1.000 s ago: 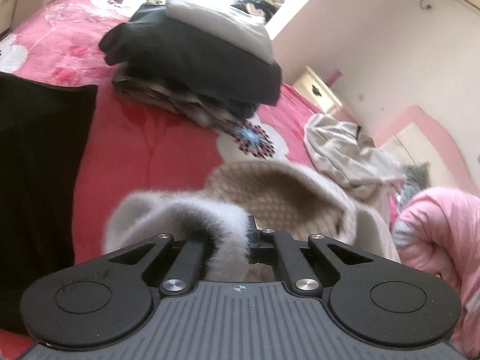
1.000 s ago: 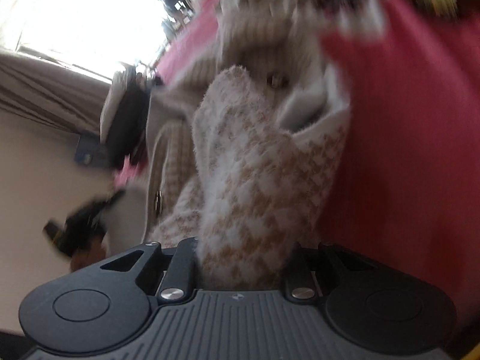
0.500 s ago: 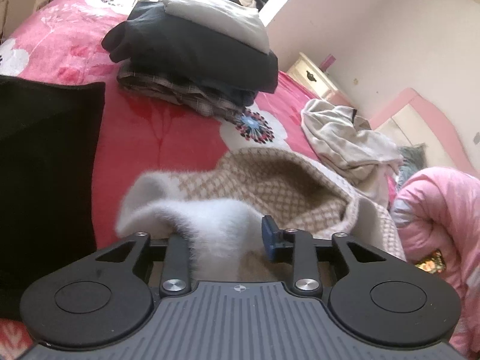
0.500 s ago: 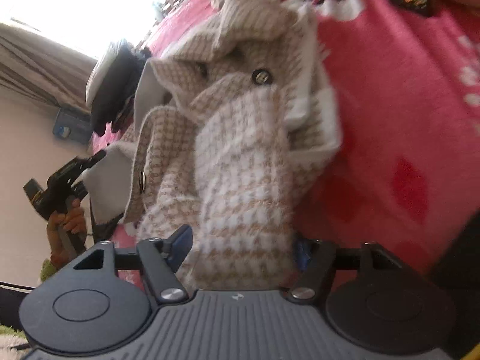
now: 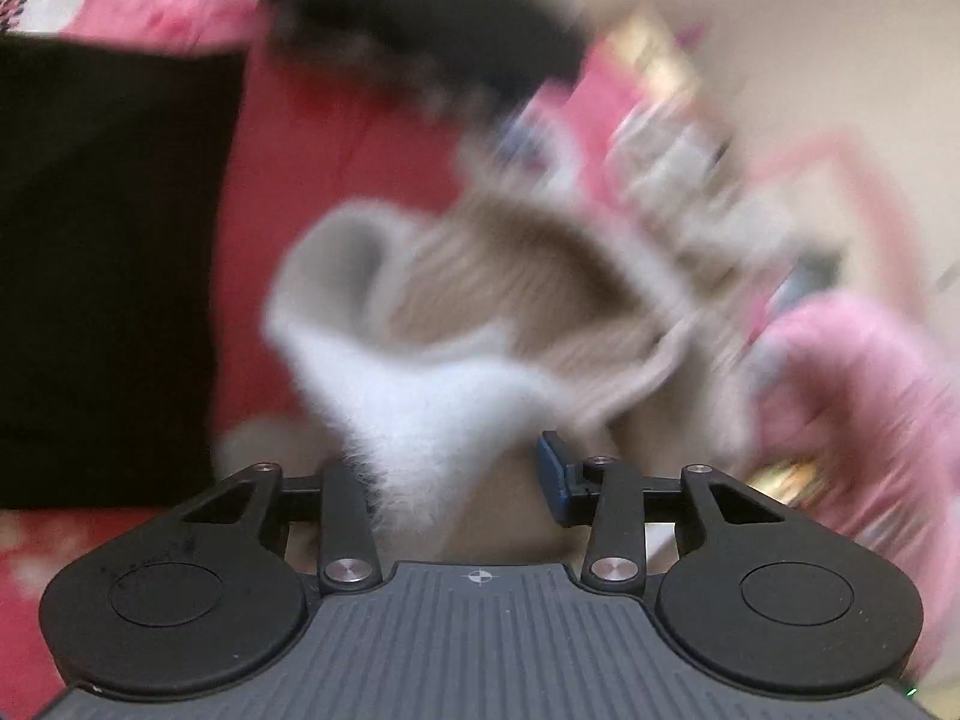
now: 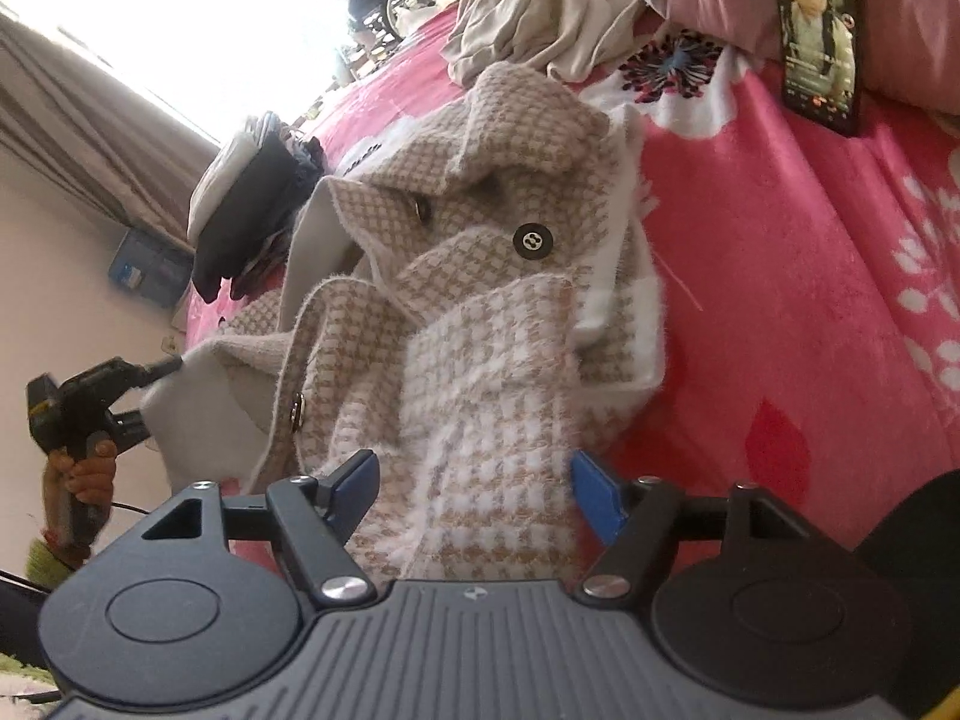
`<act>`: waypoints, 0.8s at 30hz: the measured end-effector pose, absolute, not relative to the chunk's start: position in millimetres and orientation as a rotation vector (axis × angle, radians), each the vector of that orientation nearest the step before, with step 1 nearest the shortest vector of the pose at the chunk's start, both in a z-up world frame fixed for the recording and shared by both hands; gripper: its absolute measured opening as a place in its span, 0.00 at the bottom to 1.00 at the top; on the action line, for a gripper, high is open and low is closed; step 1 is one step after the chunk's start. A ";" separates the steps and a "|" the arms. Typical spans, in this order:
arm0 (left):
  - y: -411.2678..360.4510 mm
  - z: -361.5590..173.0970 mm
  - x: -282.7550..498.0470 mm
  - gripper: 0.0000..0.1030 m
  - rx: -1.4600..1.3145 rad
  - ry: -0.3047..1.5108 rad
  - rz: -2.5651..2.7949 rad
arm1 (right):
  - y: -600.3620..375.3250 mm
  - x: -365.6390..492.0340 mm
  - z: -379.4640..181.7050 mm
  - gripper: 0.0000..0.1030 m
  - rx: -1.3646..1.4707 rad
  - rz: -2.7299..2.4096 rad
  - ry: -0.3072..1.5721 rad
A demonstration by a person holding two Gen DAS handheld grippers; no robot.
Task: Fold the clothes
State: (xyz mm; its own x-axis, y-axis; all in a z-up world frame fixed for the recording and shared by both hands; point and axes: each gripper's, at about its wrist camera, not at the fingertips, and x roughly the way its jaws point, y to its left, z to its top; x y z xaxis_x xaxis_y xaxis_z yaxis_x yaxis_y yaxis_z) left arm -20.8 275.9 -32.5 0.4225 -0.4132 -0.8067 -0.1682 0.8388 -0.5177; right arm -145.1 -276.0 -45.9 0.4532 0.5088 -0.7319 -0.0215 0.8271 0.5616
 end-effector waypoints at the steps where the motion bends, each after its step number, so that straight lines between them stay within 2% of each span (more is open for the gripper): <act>1: 274.0 -31.9 -22.7 0.39 -0.525 1.156 -0.143 | -277.3 -146.4 -45.9 0.72 0.522 0.350 1.055; 4: 275.4 -23.9 -36.9 0.40 -0.427 1.163 -0.152 | -279.0 -148.0 -46.3 0.73 0.512 0.354 1.045; 9: 294.4 -8.0 -76.2 0.57 -0.443 1.079 -0.146 | -278.7 -144.9 -38.0 0.73 0.436 0.365 0.992; 12: 296.5 -10.5 -104.1 0.63 -0.484 1.042 -0.179 | -274.9 -133.5 -28.8 0.73 0.366 0.391 0.947; 17: 279.1 -41.1 -138.1 0.67 -0.588 1.039 -0.256 | -251.8 -99.5 -4.2 0.75 0.230 0.495 0.833; 22: 254.5 -87.1 -132.4 0.67 -0.795 1.033 -0.285 | -201.8 -50.9 18.5 0.83 0.062 0.667 0.679; 24: 249.2 -98.9 -126.5 0.67 -0.861 0.999 -0.256 | -174.9 -31.1 23.3 0.88 -0.030 0.727 0.618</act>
